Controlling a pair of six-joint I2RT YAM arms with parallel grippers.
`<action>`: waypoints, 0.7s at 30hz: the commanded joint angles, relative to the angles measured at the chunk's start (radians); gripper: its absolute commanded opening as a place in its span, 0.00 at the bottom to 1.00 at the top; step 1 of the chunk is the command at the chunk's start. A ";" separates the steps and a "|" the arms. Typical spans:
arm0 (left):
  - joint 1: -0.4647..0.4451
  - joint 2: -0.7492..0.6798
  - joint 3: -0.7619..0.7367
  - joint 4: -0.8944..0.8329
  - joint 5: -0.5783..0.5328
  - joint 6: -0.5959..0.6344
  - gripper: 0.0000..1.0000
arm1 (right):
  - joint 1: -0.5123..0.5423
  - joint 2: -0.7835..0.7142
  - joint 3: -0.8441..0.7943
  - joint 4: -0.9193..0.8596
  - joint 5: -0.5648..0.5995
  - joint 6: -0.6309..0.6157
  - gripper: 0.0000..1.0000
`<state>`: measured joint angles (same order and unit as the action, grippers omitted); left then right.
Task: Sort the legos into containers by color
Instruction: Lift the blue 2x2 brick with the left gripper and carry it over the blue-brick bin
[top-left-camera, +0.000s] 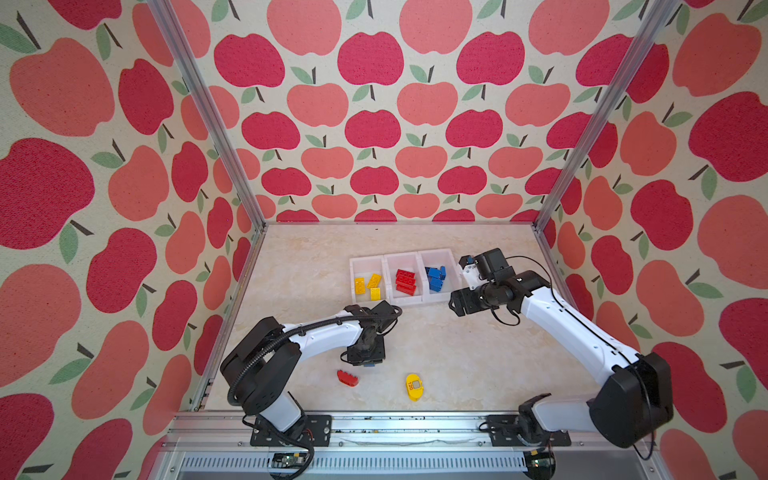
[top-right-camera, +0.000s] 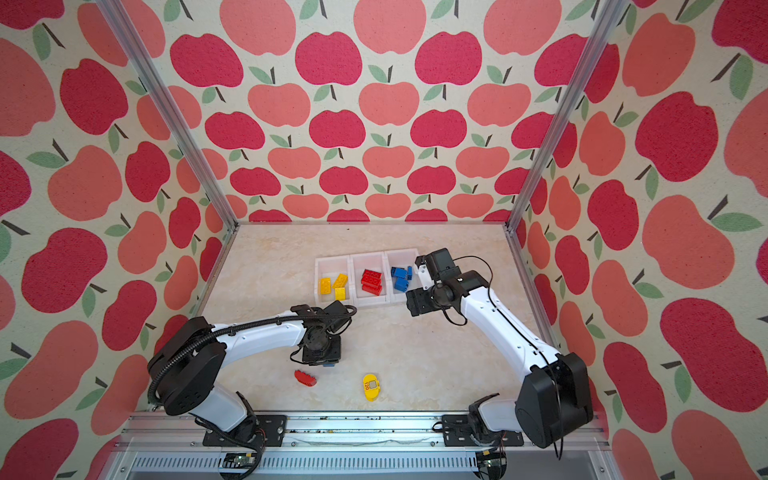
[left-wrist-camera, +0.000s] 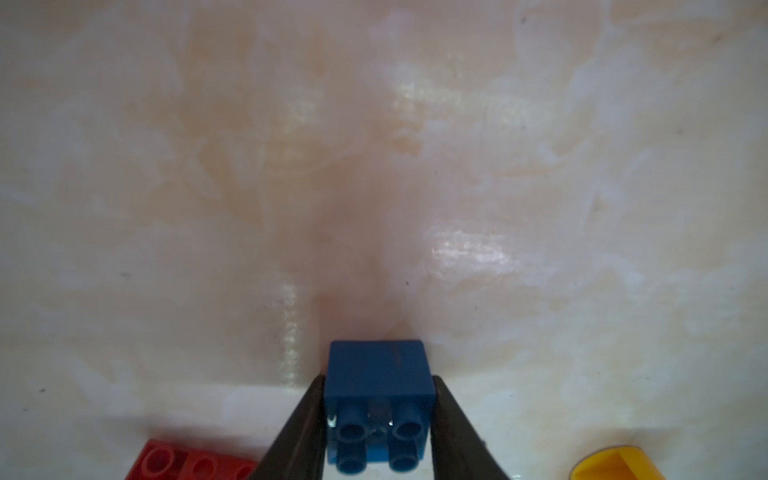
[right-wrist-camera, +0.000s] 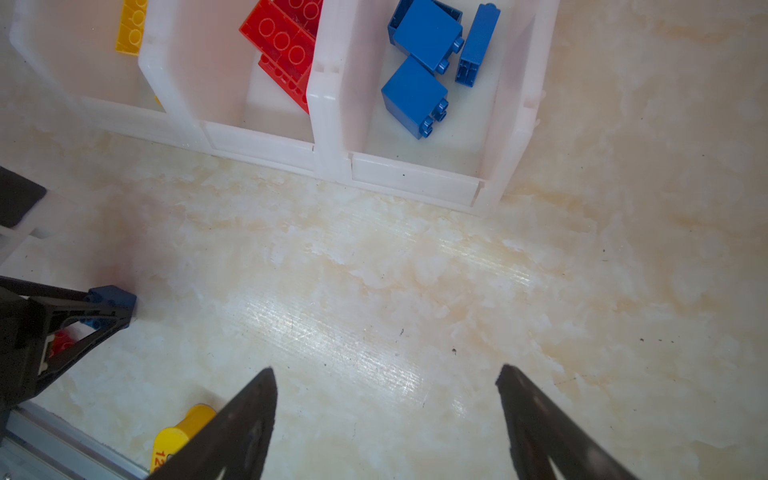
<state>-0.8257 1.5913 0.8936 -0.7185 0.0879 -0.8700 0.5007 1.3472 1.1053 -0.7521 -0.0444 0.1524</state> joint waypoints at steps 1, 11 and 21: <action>-0.004 0.011 -0.006 -0.001 0.006 0.010 0.36 | -0.006 -0.033 -0.023 -0.013 -0.016 0.020 0.86; -0.004 0.014 0.038 -0.037 0.001 0.030 0.27 | -0.007 -0.069 -0.064 -0.005 -0.018 0.041 0.87; -0.006 0.009 0.242 -0.129 -0.057 0.106 0.24 | -0.012 -0.127 -0.162 0.032 -0.047 0.104 0.91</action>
<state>-0.8268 1.5913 1.0626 -0.7906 0.0685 -0.8116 0.4965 1.2446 0.9726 -0.7422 -0.0662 0.2150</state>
